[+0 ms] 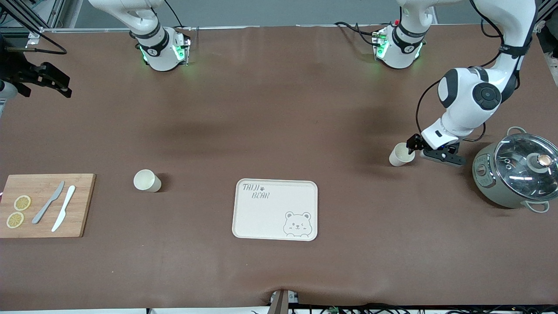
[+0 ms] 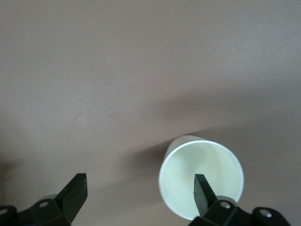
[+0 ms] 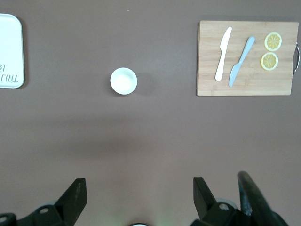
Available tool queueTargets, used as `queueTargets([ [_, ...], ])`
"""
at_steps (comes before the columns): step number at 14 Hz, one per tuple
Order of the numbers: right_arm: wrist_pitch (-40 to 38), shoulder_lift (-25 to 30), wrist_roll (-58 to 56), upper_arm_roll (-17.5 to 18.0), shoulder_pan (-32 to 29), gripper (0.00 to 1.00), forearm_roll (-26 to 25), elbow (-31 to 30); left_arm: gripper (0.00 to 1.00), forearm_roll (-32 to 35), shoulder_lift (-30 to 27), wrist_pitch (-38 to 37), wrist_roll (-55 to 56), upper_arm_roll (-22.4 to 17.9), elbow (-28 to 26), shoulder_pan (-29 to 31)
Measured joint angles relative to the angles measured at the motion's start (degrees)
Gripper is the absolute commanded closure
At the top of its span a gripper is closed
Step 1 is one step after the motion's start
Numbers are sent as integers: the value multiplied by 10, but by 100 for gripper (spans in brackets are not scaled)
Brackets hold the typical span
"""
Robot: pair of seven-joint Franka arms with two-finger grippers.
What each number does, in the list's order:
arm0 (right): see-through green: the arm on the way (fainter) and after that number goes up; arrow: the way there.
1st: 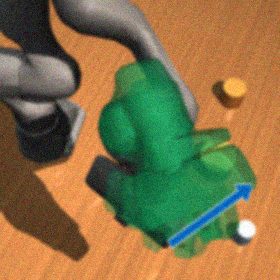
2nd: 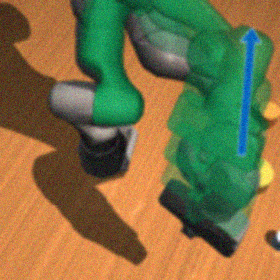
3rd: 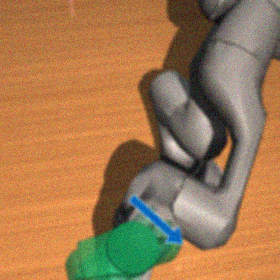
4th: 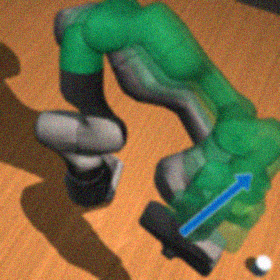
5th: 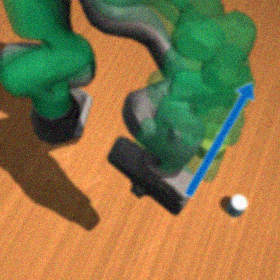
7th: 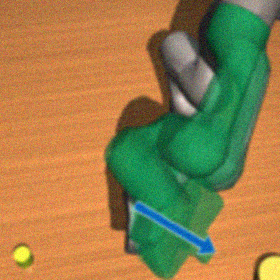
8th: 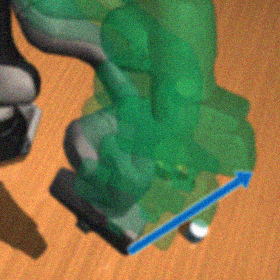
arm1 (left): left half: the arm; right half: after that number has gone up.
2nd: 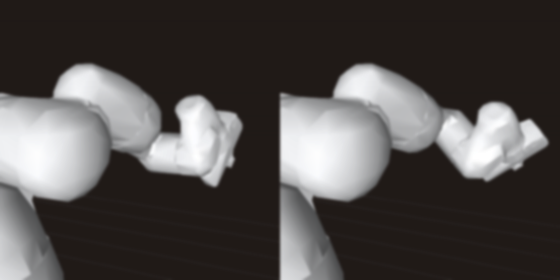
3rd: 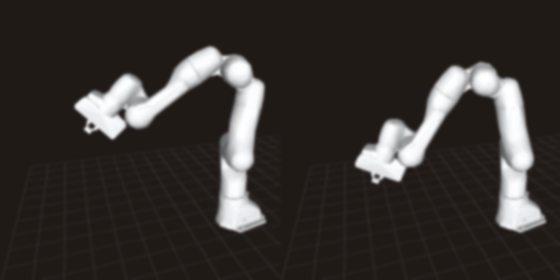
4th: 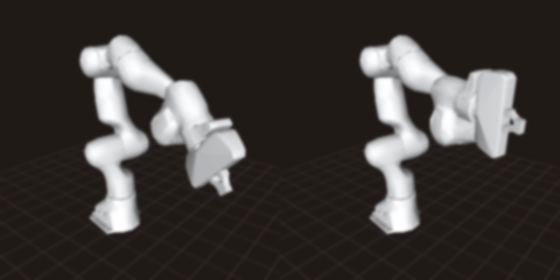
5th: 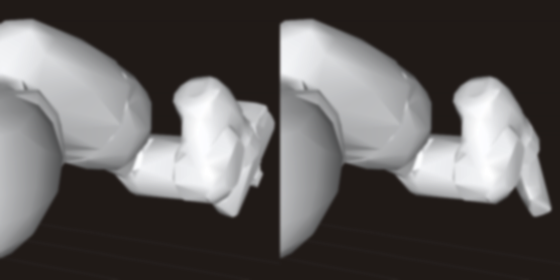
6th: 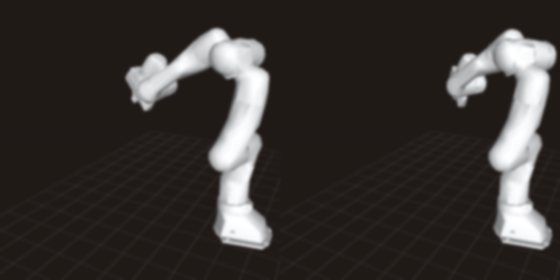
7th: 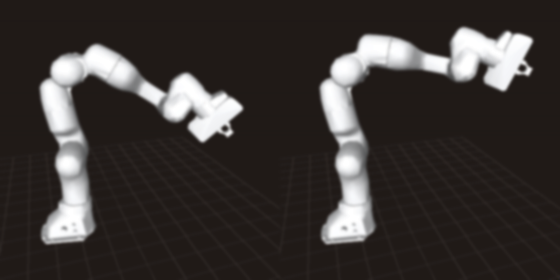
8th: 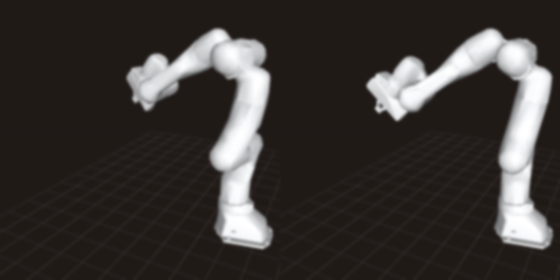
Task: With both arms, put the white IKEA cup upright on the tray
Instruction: 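Close the left gripper on the cup rim and lift it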
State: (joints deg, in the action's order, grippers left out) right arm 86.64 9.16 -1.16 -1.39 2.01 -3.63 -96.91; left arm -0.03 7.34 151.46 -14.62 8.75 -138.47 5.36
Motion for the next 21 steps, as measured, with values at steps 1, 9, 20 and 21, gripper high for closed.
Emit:
queueTargets([
  [1, 1, 0, -13, 0, 0, 0, 0, 0, 0, -5, 0, 6, 0, 6, -4, 0],
  [9, 16, -6, -30, 0, 0, 0, 4, 0, 0, -14, 15, 73, 0, 14, -41, 1],
  [20, 33, -8, -7, -4, -16, 0, 46, -16, 14, -14, 48, 113, 0, 13, -46, 5],
  [21, 33, -8, -7, -4, -16, 0, 46, -17, 38, -14, 48, 113, 0, 13, -46, 5],
])
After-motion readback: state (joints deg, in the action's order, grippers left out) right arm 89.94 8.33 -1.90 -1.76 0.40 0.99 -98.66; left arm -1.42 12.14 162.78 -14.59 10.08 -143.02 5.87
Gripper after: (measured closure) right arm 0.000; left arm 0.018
